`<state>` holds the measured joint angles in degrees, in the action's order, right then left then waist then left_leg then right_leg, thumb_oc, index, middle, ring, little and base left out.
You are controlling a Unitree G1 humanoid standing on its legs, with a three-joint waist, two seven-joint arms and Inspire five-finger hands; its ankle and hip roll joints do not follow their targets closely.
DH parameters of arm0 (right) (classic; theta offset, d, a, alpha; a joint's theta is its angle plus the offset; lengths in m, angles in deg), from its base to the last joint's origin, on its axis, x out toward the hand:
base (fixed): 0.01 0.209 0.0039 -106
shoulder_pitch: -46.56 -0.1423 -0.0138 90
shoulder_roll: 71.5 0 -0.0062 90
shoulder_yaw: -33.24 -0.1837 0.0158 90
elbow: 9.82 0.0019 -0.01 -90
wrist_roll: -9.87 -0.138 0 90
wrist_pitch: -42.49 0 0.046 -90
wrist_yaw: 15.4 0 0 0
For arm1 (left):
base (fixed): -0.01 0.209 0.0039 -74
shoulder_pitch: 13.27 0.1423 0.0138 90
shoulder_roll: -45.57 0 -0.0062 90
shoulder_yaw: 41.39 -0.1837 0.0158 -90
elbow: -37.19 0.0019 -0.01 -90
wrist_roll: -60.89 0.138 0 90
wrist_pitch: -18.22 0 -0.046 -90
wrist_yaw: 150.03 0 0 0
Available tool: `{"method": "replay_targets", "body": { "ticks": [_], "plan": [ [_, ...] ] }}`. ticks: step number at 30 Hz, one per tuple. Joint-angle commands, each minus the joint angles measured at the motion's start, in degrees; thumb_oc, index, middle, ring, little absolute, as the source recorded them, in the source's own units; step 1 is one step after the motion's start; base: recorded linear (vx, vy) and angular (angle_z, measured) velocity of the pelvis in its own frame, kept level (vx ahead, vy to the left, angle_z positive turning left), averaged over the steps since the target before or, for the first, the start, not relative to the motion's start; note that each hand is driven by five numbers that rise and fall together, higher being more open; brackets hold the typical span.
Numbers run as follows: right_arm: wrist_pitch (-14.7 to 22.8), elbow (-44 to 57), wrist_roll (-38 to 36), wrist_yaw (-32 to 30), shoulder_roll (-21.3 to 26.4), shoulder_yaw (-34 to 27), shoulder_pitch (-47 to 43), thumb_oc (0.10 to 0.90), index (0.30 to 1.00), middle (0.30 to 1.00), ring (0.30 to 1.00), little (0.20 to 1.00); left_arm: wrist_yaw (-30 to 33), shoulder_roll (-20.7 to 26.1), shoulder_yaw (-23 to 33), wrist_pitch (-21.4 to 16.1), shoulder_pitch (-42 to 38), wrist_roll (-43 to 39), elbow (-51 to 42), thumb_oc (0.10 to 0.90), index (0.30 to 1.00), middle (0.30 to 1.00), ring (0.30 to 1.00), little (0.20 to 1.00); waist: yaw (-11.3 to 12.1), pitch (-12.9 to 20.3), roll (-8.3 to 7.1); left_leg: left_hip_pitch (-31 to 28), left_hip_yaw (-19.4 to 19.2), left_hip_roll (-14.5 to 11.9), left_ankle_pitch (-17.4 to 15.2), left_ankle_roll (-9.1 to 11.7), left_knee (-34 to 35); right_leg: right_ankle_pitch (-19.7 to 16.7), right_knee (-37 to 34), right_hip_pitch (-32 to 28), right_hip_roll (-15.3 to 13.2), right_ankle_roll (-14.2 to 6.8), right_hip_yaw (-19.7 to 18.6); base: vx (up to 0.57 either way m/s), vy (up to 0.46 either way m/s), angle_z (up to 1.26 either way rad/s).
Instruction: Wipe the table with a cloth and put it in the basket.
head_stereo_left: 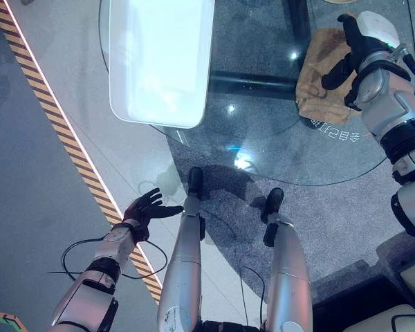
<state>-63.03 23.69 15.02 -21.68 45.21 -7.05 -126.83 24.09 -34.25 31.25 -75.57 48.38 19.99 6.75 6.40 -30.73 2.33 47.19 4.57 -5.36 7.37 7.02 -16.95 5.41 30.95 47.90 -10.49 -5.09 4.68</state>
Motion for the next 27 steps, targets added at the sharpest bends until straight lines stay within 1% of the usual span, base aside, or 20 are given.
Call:
{"method": "replay_targets", "body": {
  "ticks": [1, 11, 16, 22, 27],
  "plan": [
    [1.34, -1.02, 4.27, -0.33, 3.62, 3.05, -8.17, 0.8, 0.9, 0.9, 0.9, 0.9, -0.4, 2.81, -1.06, -0.63, 3.07, -0.03, -0.79, 0.8, 0.9, 0.9, 0.9, 0.9, 0.58, 0.94, 1.45, 0.07, -1.79, 5.96, -6.22, -5.07, -3.33, -1.53, -4.25, -0.1, 4.27, 2.73, 4.01, 0.0, 0.0, 0.0],
    [0.93, -1.82, 7.65, -0.76, 3.49, 3.95, -8.44, 0.8, 0.9, 0.9, 0.9, 0.9, -0.42, 2.75, -1.51, -0.68, 3.28, -0.18, -1.38, 0.8, 0.9, 0.9, 0.9, 0.9, 0.78, 0.94, 1.84, 0.54, -1.82, 6.17, -6.12, -5.27, -3.52, -1.61, -3.9, 0.46, 4.18, 2.64, 4.07, 0.0, 0.0, 0.0],
    [0.51, -2.08, 11.85, -2.78, 3.98, 5.33, -9.2, 0.8, 0.9, 0.9, 0.9, 0.9, -0.56, 2.89, -1.61, -1.05, 3.44, -0.48, -1.14, 0.8, 0.9, 0.9, 0.9, 0.9, 0.8, 0.94, 1.97, 0.73, -1.77, 6.22, -6.08, -5.37, -3.54, -1.71, -3.83, 0.71, 4.1, 2.55, 4.05, 0.0, 0.0, 0.0],
    [-0.63, -3.05, 12.8, -6.06, 4.57, 6.45, -10.74, 0.8, 0.9, 0.9, 0.9, 0.9, -0.99, 3.62, -1.74, -0.95, 3.28, -0.78, -0.98, 0.8, 0.9, 0.9, 0.9, 0.9, 0.93, 0.94, 1.99, 1.45, -1.54, 6.38, -6.07, -5.55, -3.86, -1.9, -3.52, 1.4, 4.12, 2.5, 4.14, 0.0, 0.0, 0.0],
    [-1.61, -3.12, 11.97, -6.13, 4.86, 6.72, -11.19, 0.8, 0.9, 0.9, 0.9, 0.9, -0.94, 3.66, -1.78, -0.82, 3.25, -0.9, -1.11, 0.8, 0.9, 0.9, 0.9, 0.9, 0.91, 0.94, 1.95, 1.99, -1.5, 6.38, -6.06, -5.54, -4.07, -1.91, -3.41, 1.84, 4.13, 2.53, 4.12, 0.01, -0.005, 0.03]
  ]
}}
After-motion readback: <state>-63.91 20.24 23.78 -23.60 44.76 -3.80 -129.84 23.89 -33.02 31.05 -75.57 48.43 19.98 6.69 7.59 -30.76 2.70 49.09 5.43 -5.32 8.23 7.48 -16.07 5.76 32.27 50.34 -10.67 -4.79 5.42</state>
